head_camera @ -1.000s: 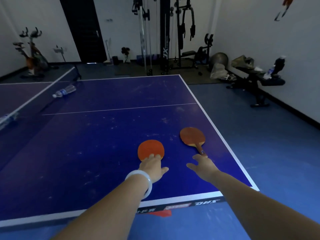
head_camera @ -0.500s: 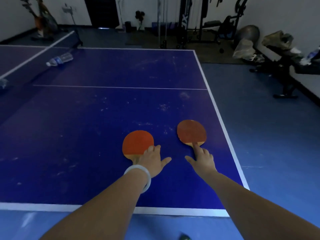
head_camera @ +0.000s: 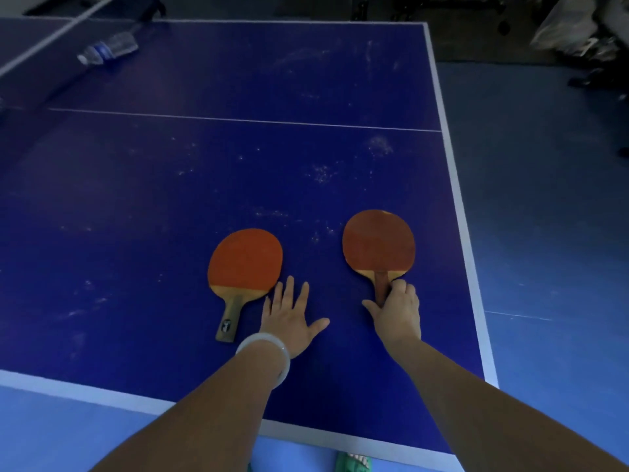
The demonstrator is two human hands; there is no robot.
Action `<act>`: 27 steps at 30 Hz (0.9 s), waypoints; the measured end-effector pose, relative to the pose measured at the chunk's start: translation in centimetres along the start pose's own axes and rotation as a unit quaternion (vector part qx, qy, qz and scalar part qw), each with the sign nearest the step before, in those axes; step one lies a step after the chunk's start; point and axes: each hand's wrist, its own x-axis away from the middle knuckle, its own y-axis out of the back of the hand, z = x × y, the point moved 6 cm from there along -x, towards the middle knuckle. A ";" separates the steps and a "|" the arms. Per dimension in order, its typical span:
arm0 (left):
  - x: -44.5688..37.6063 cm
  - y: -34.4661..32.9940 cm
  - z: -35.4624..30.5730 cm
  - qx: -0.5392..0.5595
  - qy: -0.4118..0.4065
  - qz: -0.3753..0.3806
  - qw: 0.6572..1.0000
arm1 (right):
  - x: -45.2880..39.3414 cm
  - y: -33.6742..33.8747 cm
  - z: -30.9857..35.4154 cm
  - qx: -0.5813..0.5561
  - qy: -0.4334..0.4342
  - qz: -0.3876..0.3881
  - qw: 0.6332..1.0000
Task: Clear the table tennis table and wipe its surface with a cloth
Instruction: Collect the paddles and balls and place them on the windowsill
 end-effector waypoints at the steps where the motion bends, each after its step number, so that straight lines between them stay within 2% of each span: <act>1: 0.0 -0.4 0.2 -0.003 -0.003 -0.004 1.000 | -0.1 -0.2 0.2 -0.022 -0.011 0.006 1.000; 6: 0.1 -1.1 0.9 -0.001 -0.025 -0.034 0.999 | 0.4 -2.2 1.1 -0.070 -0.047 0.049 0.995; 11: 0.2 -1.0 1.4 0.013 -0.044 -0.030 0.998 | 2.1 -4.4 1.4 -0.158 -0.091 0.085 0.980; 14: 1.0 -0.3 2.1 0.060 -0.061 -0.037 0.996 | 3.5 -5.1 1.9 -0.210 -0.096 0.091 0.969; 16: 2.3 0.5 3.0 0.105 -0.072 -0.082 0.988 | 4.4 -5.6 2.4 -0.226 -0.089 0.088 0.966; 18: 3.8 1.6 4.4 0.116 -0.078 -0.164 0.977 | 5.3 -6.2 3.1 -0.236 -0.084 0.088 0.964; 20: 5.0 2.4 6.4 0.107 -0.039 -0.234 0.966 | 6.1 -7.0 3.8 -0.239 -0.082 0.091 0.963; 22: 5.7 2.5 9.1 0.106 0.054 -0.261 0.958 | 7.0 -8.0 4.7 -0.238 -0.080 0.097 0.963; 24: 6.0 2.0 11.5 0.123 0.146 -0.247 0.950 | 7.9 -9.0 5.5 -0.235 -0.080 0.102 0.963; 27: 5.6 1.4 13.5 0.158 0.178 -0.225 0.945 | 9.0 -10.3 6.2 -0.206 -0.086 0.106 0.969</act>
